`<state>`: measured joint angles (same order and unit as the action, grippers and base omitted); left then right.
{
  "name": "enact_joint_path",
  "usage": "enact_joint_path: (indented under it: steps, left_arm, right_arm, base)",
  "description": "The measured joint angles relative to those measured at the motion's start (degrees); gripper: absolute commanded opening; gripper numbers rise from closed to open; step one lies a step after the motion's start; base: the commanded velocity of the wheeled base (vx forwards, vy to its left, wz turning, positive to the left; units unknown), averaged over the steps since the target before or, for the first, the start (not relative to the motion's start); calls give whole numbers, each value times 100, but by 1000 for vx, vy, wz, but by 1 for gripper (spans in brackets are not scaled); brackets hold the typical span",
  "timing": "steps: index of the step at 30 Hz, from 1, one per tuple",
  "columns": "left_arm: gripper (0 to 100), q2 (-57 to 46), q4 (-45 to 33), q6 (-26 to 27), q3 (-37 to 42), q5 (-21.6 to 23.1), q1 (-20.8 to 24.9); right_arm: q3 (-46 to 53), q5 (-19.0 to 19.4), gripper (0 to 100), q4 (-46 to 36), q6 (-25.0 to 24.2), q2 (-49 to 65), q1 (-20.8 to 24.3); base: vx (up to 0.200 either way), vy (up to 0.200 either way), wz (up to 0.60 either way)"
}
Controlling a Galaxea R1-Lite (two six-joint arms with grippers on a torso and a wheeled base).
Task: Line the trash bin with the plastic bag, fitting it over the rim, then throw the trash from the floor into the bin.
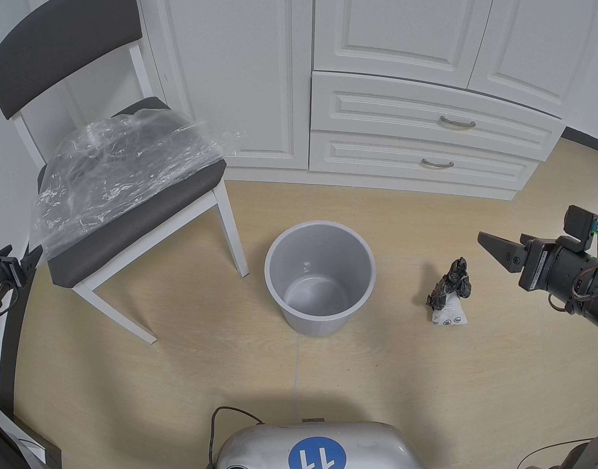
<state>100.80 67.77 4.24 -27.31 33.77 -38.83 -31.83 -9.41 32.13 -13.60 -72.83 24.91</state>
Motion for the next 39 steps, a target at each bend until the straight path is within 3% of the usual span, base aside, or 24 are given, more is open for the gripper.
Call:
enact_joint_path:
  steps: [7,14,22,39]
  left_arm:
    - [100,-37,11,-4,121,99,-17]
    - [100,-502,-117,-44,336,479,-17]
    - [100,-594,-499,76,335,490,-28]
    - [100,27,-521,268,112,483,-80]
  right_arm:
    - [0,-2,100,0,-2,1,0]
    - [-6,2,100,-23,0,21,0]
    - [-2,2,100,-72,6,34,6]
    - [11,0,100,-79,83,32,4]
  base:
    - [0,0,0]
    - [0,0,0]
    - [0,0,0]
    - [0,0,0]
